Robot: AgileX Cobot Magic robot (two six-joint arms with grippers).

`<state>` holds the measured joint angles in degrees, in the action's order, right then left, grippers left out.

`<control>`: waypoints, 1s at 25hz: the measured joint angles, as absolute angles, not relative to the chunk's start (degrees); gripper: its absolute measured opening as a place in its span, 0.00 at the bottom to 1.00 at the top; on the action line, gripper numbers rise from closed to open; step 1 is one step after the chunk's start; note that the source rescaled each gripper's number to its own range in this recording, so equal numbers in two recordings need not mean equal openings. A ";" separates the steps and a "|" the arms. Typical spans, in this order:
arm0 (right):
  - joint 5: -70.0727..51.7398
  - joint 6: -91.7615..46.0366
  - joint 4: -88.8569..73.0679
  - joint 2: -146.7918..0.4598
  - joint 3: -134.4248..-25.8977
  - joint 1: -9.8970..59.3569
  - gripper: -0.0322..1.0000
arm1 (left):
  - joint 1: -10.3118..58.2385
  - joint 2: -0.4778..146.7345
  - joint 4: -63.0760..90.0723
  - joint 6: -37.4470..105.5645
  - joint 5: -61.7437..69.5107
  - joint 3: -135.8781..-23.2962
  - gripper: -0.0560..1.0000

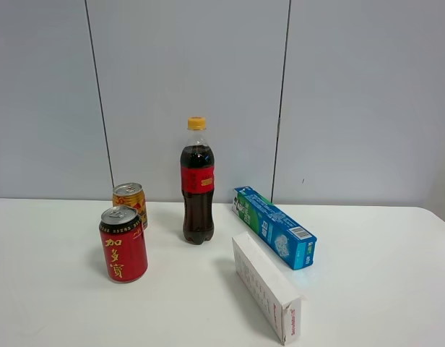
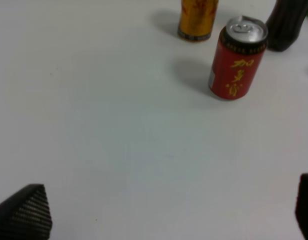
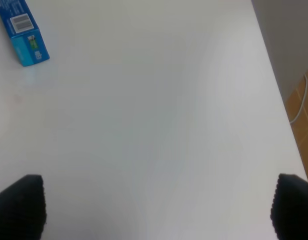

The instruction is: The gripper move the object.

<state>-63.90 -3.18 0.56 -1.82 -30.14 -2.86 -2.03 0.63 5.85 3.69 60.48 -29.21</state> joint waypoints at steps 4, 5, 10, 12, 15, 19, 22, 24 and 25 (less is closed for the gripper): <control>-62.02 -3.30 0.61 0.11 -29.05 -2.86 1.00 | -2.03 0.63 5.85 3.69 60.48 -29.21 1.00; -61.70 -3.30 0.61 0.11 -28.90 -2.86 1.00 | -2.03 0.63 5.85 3.69 60.48 -29.21 1.00; -61.29 -3.30 0.71 0.11 -28.90 -2.86 1.00 | -2.03 0.63 5.85 3.69 60.48 -29.21 1.00; -61.29 -3.30 0.73 0.11 -28.90 -2.86 1.00 | -2.03 0.63 5.85 3.69 60.48 -29.21 1.00; -61.29 -3.30 0.73 0.11 -28.90 -2.86 1.00 | -2.03 0.63 5.85 3.69 60.48 -29.21 1.00; -61.29 -3.30 0.73 0.11 -28.90 -2.86 1.00 | -2.03 0.63 5.85 3.69 60.48 -29.21 1.00; -61.29 -3.30 0.73 0.11 -28.90 -2.86 1.00 | -2.03 0.63 5.85 3.69 60.48 -29.21 1.00; -61.29 -3.30 0.73 0.11 -28.90 -2.86 1.00 | -2.03 0.63 5.85 3.69 60.48 -29.21 1.00; -61.29 -3.30 0.73 0.11 -28.90 -2.86 1.00 | -2.03 0.63 5.85 3.69 60.48 -29.21 1.00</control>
